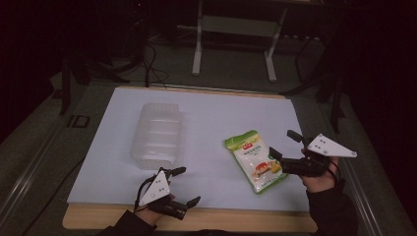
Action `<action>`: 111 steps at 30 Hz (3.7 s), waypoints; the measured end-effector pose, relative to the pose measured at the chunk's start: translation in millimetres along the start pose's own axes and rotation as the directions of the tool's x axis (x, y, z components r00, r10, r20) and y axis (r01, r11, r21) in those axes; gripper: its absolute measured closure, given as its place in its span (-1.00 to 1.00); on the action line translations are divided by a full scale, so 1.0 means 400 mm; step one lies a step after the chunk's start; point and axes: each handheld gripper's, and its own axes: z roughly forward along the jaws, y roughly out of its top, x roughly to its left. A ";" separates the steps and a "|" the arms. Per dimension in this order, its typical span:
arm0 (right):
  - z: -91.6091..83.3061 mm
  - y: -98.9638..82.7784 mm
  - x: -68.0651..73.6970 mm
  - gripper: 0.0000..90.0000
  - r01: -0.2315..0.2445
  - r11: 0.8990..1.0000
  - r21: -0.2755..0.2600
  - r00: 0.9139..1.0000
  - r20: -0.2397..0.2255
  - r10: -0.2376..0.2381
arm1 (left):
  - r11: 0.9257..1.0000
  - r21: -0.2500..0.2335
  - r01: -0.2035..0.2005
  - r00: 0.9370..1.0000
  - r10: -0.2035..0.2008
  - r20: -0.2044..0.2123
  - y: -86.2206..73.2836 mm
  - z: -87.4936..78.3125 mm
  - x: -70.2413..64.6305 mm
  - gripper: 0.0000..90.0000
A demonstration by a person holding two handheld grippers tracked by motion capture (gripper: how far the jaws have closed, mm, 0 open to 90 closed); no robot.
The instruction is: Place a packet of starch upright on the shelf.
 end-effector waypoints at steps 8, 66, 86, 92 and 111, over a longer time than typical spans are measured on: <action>0.043 0.001 -0.047 -0.67 -0.024 0.999 0.022 1.000 0.019 0.023 | 1.000 0.002 0.002 1.000 -0.002 0.006 0.000 0.002 0.000 -0.94; 0.361 -0.255 -0.219 -0.25 -0.168 0.879 0.446 0.985 0.042 0.167 | 0.999 0.040 -0.001 0.999 0.000 0.037 -0.005 0.010 0.001 -0.94; 0.389 -0.245 -0.201 0.59 -0.215 0.799 0.562 0.975 0.079 0.207 | 0.998 0.065 -0.012 0.998 0.009 0.058 -0.009 0.019 -0.004 -0.94; 0.392 -0.232 -0.178 0.91 -0.191 0.789 0.584 0.982 0.120 0.148 | 0.998 0.065 -0.016 0.998 0.012 0.056 -0.008 0.018 -0.005 -0.94; 0.328 -0.137 -0.121 0.93 -0.164 0.873 0.459 0.985 0.126 0.119 | 0.998 0.057 -0.003 0.999 0.000 0.053 -0.007 0.016 -0.001 -0.94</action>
